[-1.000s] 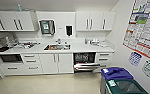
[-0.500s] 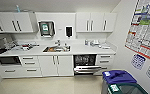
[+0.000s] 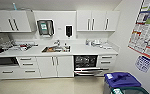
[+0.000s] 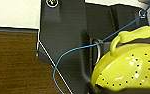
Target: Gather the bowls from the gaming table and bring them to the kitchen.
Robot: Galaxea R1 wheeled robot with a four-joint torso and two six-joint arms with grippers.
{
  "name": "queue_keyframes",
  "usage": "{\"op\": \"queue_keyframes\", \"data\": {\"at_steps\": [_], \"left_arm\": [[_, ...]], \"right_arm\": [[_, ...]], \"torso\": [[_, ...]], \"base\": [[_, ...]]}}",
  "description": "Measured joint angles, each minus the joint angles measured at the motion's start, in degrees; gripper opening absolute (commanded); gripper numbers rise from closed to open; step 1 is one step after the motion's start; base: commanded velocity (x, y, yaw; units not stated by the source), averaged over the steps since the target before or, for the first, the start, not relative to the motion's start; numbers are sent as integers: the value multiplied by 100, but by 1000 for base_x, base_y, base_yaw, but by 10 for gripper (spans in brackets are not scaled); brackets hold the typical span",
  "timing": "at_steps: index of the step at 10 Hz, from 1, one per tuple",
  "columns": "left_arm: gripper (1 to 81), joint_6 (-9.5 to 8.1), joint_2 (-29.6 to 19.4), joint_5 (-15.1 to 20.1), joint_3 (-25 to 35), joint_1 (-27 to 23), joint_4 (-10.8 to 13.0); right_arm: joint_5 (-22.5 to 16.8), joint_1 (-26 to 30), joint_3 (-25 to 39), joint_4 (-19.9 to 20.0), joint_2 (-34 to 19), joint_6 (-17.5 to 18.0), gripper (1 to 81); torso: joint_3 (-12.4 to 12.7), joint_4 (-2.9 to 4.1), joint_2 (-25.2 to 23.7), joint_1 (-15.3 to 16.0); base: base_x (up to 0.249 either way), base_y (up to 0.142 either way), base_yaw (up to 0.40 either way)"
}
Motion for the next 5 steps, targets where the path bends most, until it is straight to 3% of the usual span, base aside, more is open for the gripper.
{"op": "queue_keyframes", "data": {"at_steps": [5], "left_arm": [[10,0,-9,-33,4,-59,0]], "right_arm": [[22,49,-24,0,6,2,10]], "torso": [[0,0,0,0]], "base": [[145,0,0]]}}
